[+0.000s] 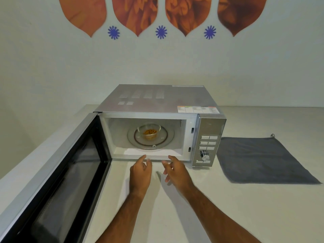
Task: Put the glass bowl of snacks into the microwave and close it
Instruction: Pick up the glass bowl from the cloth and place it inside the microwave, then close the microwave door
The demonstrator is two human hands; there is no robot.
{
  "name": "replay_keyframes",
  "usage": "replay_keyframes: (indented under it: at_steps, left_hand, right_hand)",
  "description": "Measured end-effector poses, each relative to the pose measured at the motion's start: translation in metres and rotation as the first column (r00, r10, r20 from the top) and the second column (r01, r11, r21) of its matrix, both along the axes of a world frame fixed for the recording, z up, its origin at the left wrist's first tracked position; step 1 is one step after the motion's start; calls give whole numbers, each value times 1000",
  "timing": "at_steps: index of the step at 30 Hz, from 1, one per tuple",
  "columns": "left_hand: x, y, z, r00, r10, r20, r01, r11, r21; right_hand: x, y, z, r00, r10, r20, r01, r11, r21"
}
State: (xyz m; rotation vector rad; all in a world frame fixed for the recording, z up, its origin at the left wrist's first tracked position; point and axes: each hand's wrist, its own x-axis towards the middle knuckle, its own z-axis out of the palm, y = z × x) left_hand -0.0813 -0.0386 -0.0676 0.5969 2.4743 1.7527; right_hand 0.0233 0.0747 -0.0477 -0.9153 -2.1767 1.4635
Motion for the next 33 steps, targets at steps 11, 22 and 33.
replay_keyframes:
  at_steps: [11, 22, 33]
  left_hand:
    - [71, -51, -5, 994, -109, -1, 108, 986, -127]
    - [122, -72, 35, 977, -195, -88, 177, 968, -179]
    - [140, -133, 181, 855, -207, -475, 130, 973, -190]
  right_hand:
    - [65, -24, -38, 989, -16, 146, -26, 960, 279]
    - [95, -63, -52, 937, -20, 348, -185, 819, 544]
    - [95, -76, -51, 845, -7, 534, -352, 744, 567]
